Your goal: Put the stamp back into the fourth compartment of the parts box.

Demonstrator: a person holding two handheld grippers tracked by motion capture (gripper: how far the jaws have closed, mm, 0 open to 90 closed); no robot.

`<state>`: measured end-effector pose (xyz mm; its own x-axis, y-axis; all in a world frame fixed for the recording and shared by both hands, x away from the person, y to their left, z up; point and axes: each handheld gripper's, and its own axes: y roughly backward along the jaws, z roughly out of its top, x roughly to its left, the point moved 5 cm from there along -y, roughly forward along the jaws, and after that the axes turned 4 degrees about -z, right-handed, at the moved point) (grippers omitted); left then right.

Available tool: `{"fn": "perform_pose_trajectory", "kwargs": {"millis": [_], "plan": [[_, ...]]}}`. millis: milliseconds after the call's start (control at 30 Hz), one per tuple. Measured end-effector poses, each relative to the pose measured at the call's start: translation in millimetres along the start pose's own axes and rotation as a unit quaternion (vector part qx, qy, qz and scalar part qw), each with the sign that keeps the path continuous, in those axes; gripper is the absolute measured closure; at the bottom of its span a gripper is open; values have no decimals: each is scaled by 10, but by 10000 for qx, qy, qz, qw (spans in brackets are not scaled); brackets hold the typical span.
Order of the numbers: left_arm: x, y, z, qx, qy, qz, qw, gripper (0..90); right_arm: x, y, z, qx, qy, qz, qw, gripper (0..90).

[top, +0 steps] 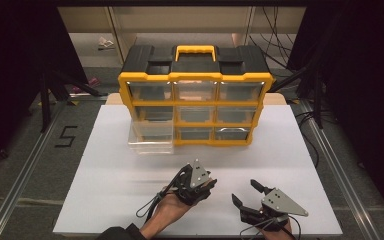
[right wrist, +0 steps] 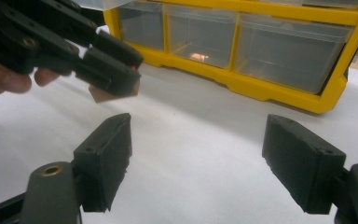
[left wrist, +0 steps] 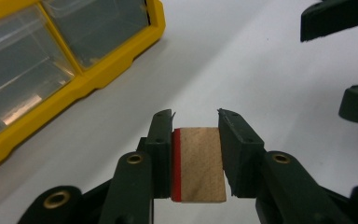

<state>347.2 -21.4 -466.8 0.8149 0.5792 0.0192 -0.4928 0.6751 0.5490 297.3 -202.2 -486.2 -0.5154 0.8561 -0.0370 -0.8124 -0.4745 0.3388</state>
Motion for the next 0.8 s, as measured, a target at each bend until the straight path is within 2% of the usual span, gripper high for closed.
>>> {"fn": "perform_pose_trajectory", "kwargs": {"millis": [300,467,800], "plan": [[-1,142,123,-268,-56,25,9996,666,0,0,0,2,0,3,10000,248],[2,263,221,-492,-90,60,9987,666,1,1,0,2,3,3,10000,248],[30,412,327,-736,-124,127,9971,666,1,1,0,4,7,0,10000,248]]}}
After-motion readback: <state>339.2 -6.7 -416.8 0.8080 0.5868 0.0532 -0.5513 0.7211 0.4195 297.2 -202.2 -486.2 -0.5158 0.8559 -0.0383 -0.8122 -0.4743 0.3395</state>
